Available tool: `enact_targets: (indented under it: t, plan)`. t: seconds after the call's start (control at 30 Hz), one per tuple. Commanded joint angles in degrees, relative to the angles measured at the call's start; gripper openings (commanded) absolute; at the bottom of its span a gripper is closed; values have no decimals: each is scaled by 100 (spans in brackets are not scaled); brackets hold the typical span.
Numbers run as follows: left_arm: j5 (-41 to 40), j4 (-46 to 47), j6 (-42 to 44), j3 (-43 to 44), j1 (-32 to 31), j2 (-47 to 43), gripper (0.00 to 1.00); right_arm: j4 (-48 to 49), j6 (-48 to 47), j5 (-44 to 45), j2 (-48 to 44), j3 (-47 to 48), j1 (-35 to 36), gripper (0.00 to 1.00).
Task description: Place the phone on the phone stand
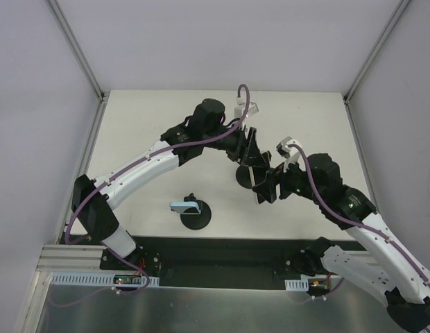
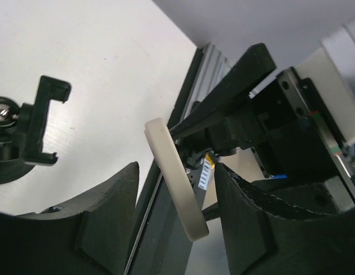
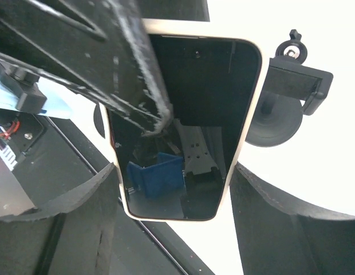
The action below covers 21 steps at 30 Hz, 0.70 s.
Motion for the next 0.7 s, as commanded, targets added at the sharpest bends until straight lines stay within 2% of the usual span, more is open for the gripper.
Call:
enact_targets:
  t: [0.0,0.23,0.3,0.37,0.43,0.47,0.5,0.6,0.67]
  plan:
    - [-413,-361,502,-78,-65,-190,53,256,-201,714,116,338,371,0]
    - [-563,-880,704,9,-127,-173,44,335,-227,1146,282,365,724,0]
    - [-484,-1030,739,71,-153,-155,45,361,-227,1181,309,330,768,0]
    - [-448,-1179,818,124,-171,-155,51,388,-236,1381,344,321,794,0]
    - [-405,-1232,906,159,-179,-172,50,370,-244,1392,371,338,812,0]
    - [-396,-1258,941,150,-180,-190,47,361,-253,1375,371,365,821,0]
    - [-378,-1285,976,168,-180,-190,30,353,-271,1366,388,382,847,0]
    - [-369,-1381,1038,273,-188,-129,3,300,-280,1383,406,435,908,1]
    - [-465,-1382,1100,308,-197,-129,0,291,-297,1348,415,426,944,0]
